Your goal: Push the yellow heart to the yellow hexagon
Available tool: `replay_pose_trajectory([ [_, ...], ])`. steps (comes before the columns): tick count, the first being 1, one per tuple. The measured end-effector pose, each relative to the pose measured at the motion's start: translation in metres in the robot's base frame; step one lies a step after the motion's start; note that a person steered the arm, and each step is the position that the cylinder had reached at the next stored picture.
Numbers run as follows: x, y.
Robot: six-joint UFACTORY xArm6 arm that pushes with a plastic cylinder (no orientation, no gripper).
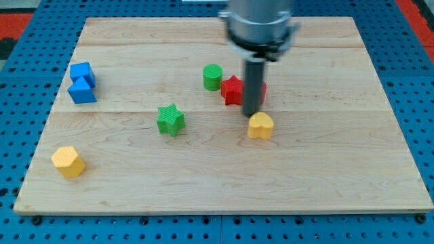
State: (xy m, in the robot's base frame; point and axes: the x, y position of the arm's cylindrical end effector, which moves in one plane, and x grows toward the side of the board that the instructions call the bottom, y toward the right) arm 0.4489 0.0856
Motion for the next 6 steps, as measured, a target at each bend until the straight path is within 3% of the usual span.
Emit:
replay_pose_trajectory([
  [1, 0.015, 0.041],
  [2, 0.044, 0.016],
  [3, 0.048, -0.066],
  [5, 0.016, -0.05],
  [6, 0.036, -0.126],
])
